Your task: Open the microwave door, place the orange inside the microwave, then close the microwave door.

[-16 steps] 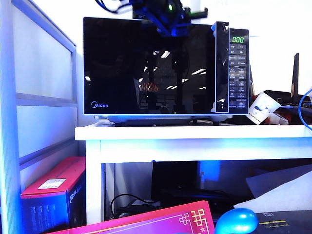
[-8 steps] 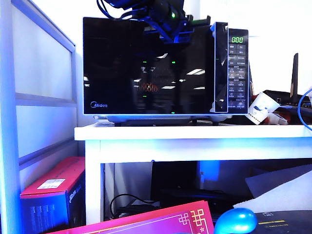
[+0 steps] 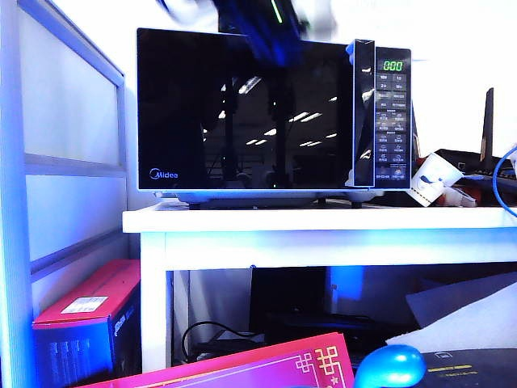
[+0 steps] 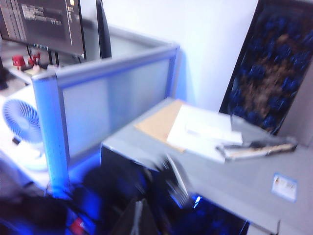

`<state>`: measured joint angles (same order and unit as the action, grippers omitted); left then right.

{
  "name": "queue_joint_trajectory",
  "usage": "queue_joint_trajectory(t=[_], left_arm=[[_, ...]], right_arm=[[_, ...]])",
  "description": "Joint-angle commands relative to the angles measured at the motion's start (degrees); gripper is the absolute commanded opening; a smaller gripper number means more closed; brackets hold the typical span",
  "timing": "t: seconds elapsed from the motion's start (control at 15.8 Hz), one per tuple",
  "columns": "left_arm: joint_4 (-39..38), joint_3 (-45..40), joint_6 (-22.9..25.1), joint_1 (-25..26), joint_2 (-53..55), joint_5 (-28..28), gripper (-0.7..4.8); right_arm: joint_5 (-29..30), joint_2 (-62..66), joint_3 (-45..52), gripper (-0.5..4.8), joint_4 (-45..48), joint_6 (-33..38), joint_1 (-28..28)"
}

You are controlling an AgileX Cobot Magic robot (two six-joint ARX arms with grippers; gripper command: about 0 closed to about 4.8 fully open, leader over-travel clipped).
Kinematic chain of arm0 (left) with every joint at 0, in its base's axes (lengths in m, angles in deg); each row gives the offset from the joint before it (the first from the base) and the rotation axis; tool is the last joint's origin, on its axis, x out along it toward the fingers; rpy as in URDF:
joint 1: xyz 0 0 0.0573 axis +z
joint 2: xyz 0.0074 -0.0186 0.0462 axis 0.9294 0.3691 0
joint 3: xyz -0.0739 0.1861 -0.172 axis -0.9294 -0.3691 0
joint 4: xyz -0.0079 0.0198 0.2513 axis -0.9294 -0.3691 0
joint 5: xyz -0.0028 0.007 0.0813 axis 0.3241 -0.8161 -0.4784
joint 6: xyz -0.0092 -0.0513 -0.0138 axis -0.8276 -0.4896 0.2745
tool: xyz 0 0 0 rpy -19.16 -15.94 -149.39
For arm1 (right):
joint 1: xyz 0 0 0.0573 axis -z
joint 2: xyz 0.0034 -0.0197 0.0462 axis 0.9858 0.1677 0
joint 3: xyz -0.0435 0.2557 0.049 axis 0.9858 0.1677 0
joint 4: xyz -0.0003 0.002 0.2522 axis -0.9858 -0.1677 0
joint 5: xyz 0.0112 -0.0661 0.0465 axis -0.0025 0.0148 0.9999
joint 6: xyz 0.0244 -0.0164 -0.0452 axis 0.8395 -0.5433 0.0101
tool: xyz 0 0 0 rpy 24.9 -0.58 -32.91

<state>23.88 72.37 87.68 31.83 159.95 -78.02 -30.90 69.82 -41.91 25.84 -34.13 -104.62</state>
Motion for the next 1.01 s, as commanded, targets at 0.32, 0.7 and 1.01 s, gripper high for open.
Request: queue_joint_trajectory(t=[0.32,0.7,1.01], left_arm=[[-26.0,0.5,-0.3,-2.7,-40.3,11.9,-0.06],[-55.4,0.5,0.5,-2.7,-75.1,7.4,-0.06],[-70.3,0.5,-0.3,-2.6,-87.1,4.8,-0.06]], right_arm=[[-4.4,-9.3,-0.3,-0.02,1.3,3.8,-0.1],[-4.1,-27.1,-0.1,-0.02,-14.3,-4.5,0.0],[-4.2,-38.7,16.7,-0.02,-15.2,-3.3,0.1]])
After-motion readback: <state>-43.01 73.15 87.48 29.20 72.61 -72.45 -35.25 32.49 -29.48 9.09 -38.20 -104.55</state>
